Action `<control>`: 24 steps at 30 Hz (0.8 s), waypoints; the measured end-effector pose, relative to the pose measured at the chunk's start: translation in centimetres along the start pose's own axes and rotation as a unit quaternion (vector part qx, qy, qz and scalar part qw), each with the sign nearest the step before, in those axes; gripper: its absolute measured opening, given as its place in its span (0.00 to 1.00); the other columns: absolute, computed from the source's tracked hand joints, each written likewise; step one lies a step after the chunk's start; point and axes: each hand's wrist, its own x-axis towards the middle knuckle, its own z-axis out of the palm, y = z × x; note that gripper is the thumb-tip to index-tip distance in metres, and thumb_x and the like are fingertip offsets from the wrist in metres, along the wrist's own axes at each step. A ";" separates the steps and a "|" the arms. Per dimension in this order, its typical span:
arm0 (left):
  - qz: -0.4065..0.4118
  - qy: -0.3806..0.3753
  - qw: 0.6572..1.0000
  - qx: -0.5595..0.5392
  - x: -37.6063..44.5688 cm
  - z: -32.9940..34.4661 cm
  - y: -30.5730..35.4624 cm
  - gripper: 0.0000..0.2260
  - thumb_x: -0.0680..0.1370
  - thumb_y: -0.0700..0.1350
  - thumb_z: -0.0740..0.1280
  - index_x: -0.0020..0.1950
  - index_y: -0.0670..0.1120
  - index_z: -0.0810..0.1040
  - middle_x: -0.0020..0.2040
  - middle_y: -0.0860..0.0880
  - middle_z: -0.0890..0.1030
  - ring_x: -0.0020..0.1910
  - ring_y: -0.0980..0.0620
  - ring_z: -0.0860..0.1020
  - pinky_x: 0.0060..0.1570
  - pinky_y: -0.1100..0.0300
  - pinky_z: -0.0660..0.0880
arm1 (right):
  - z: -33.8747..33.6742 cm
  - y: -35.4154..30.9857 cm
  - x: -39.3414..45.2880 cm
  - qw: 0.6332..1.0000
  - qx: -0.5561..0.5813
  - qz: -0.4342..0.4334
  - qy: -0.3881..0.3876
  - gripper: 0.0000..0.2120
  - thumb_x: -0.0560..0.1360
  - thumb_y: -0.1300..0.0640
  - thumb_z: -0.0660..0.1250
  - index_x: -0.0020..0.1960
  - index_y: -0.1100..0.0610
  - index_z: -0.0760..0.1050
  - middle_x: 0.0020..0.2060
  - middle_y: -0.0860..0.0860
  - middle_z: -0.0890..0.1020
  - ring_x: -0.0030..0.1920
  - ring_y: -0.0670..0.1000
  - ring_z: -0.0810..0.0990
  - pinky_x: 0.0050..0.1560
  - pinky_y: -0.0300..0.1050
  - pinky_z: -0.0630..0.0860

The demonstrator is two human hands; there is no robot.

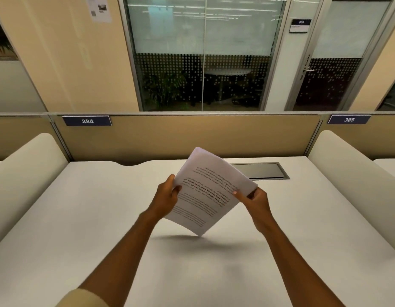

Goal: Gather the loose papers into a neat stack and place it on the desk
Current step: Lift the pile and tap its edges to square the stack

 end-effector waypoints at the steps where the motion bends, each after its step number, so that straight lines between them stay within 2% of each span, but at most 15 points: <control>1: 0.009 -0.012 1.000 0.022 0.6 -0.8 0.6 0.02 0.82 0.41 0.58 0.50 0.45 0.69 0.46 0.54 0.80 0.42 0.56 0.80 0.31 0.71 0.75 | -0.4 -0.5 0.3 1.000 -0.014 -0.009 0.001 0.15 0.69 0.57 0.76 0.54 0.54 0.77 0.47 0.53 0.85 0.47 0.52 0.84 0.40 0.38 0.81; 2: 0.021 -0.024 0.998 0.045 1.1 -1.5 1.2 0.02 0.82 0.41 0.57 0.50 0.44 0.68 0.49 0.51 0.81 0.43 0.54 0.81 0.35 0.68 0.77 | -0.8 -0.9 0.6 0.999 -0.031 -0.016 0.000 0.15 0.69 0.57 0.77 0.53 0.55 0.77 0.46 0.53 0.84 0.47 0.53 0.84 0.40 0.37 0.81; 4: 0.044 -0.051 0.993 0.096 1.9 -2.9 2.6 0.03 0.82 0.41 0.57 0.52 0.43 0.68 0.53 0.46 0.81 0.48 0.47 0.81 0.42 0.53 0.81 | -1.5 -1.5 1.1 0.998 -0.056 -0.025 -0.003 0.13 0.68 0.58 0.77 0.49 0.56 0.78 0.46 0.54 0.84 0.46 0.54 0.83 0.41 0.38 0.81; 5: 0.051 -0.062 0.989 0.121 2.3 -3.6 3.5 0.03 0.82 0.41 0.57 0.52 0.43 0.68 0.54 0.45 0.81 0.49 0.44 0.81 0.46 0.47 0.81 | -1.8 -1.7 1.3 0.997 -0.068 -0.028 -0.006 0.12 0.68 0.58 0.78 0.48 0.57 0.77 0.46 0.54 0.84 0.46 0.55 0.83 0.43 0.40 0.82; 7: 0.075 -0.077 0.978 0.180 2.8 -4.5 5.2 0.03 0.82 0.41 0.57 0.49 0.44 0.66 0.54 0.42 0.80 0.50 0.40 0.79 0.49 0.41 0.78 | -2.3 -2.1 1.7 0.993 -0.108 -0.030 -0.021 0.14 0.67 0.58 0.78 0.47 0.59 0.77 0.45 0.54 0.85 0.46 0.54 0.85 0.46 0.44 0.83; 11: 0.117 -0.112 0.943 0.290 3.7 -4.9 8.4 0.05 0.82 0.42 0.57 0.47 0.46 0.62 0.54 0.41 0.81 0.51 0.39 0.79 0.52 0.43 0.77 | -2.4 -2.6 2.1 0.975 -0.211 -0.041 -0.056 0.15 0.68 0.58 0.77 0.50 0.55 0.75 0.46 0.51 0.84 0.46 0.53 0.84 0.46 0.43 0.82; 13: 0.130 -0.127 0.931 0.316 4.0 -4.7 9.4 0.06 0.82 0.41 0.57 0.47 0.47 0.62 0.55 0.43 0.81 0.52 0.41 0.79 0.52 0.46 0.77 | -2.0 -2.9 2.1 0.970 -0.226 -0.051 -0.071 0.13 0.71 0.57 0.74 0.53 0.54 0.74 0.47 0.50 0.83 0.47 0.52 0.83 0.45 0.40 0.81; 17: 0.150 -0.141 0.916 0.345 4.1 -3.6 10.2 0.07 0.81 0.40 0.58 0.46 0.48 0.62 0.55 0.44 0.81 0.52 0.41 0.79 0.47 0.52 0.70 | -1.0 -4.2 1.9 0.972 -0.211 -0.075 -0.076 0.09 0.74 0.53 0.71 0.52 0.53 0.74 0.45 0.47 0.83 0.45 0.47 0.83 0.39 0.37 0.79; 19: 0.150 -0.151 0.918 0.334 3.9 -3.2 10.2 0.06 0.81 0.41 0.59 0.46 0.48 0.63 0.56 0.44 0.81 0.53 0.42 0.80 0.47 0.51 0.74 | -0.7 -4.6 1.7 0.975 -0.189 -0.086 -0.074 0.04 0.76 0.53 0.69 0.49 0.49 0.75 0.44 0.47 0.84 0.43 0.47 0.84 0.37 0.35 0.78; 21: 0.139 -0.156 0.928 0.309 3.7 -3.0 9.8 0.05 0.81 0.42 0.59 0.46 0.47 0.65 0.57 0.44 0.81 0.53 0.42 0.80 0.50 0.47 0.80 | -0.7 -4.8 1.4 0.978 -0.173 -0.091 -0.078 0.03 0.76 0.54 0.68 0.47 0.47 0.75 0.43 0.47 0.84 0.41 0.46 0.84 0.33 0.34 0.78; 24: 0.126 -0.119 0.952 0.254 3.4 -3.3 9.0 0.06 0.80 0.47 0.63 0.46 0.47 0.68 0.54 0.44 0.82 0.49 0.42 0.81 0.48 0.45 0.81 | -1.1 -4.8 1.0 0.979 -0.167 -0.086 -0.082 0.03 0.77 0.54 0.67 0.49 0.47 0.75 0.44 0.47 0.84 0.40 0.45 0.85 0.33 0.33 0.78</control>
